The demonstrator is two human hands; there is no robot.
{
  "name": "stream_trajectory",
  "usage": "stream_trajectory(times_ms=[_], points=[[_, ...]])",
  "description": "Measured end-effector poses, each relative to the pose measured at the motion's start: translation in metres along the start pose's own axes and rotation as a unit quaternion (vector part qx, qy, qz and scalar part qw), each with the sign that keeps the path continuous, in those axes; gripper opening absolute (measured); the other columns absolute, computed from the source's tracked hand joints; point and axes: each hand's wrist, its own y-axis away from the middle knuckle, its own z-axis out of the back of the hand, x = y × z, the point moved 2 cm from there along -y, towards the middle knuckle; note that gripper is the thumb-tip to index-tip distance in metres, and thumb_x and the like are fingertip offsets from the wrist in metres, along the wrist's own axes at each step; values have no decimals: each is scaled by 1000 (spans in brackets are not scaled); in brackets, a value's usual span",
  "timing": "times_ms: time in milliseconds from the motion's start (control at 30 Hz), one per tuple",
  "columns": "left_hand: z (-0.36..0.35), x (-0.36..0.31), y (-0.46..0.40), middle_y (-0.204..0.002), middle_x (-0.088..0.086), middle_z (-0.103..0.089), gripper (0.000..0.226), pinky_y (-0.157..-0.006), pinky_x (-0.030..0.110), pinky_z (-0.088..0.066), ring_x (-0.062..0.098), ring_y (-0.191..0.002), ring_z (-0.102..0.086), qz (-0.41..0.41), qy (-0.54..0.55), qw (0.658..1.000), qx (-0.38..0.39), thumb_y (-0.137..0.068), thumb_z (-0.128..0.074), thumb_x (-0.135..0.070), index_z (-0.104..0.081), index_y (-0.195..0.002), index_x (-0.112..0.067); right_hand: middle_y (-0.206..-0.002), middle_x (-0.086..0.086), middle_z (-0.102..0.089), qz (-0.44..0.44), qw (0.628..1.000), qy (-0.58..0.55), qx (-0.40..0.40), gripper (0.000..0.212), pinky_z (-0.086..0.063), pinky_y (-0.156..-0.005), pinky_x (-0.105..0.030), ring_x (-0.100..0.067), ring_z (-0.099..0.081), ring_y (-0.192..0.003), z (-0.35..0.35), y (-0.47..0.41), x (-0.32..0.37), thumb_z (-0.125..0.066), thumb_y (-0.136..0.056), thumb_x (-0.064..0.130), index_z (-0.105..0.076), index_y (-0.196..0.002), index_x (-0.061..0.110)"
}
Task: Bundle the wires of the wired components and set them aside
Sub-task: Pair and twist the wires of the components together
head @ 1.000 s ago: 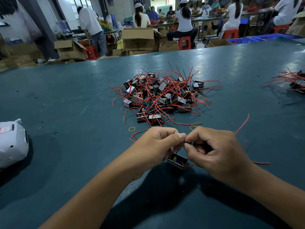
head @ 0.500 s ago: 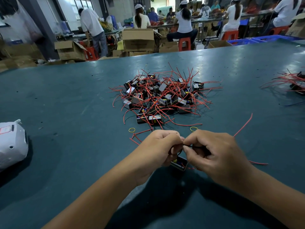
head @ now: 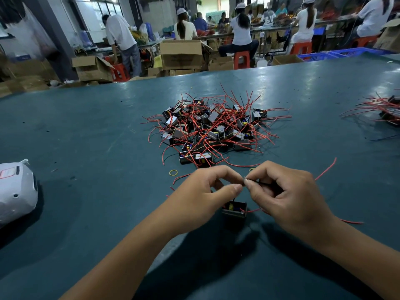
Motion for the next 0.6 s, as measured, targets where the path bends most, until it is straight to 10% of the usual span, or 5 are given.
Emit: stream_trajectory(times_ms=[133,400,600], points=[[-5,3,-2,-82,0,-69,10,-63,28,-46,8,-69,-56,-25,-14,1000,1,-97,-64,-21,-68,-96,-12,-53,3,-49,-2,1000,3,7,7,-33,-50,-12,-9,-44,-46,0,0,-2,-66,-86,23,-64,-79,24],[4,7,-4,-73,-9,-65,13,-59,17,-42,-1,-60,-50,-51,-101,992,-47,-98,-64,-23,-63,-85,-22,-60,-2,-60,-67,996,-60,8,7,-44,-51,-35,-22,-52,-54,-1,-3,-16,-68,-84,30,-64,-81,25],[12,10,-2,-77,-16,-58,8,-63,11,-39,0,-69,-52,-36,-166,978,-123,-96,-63,-16,-62,-92,-23,-90,18,-69,-63,997,-8,34,10,-46,-76,-11,-1,-65,-86,13,-12,-23,-66,-93,21,-65,-100,28]])
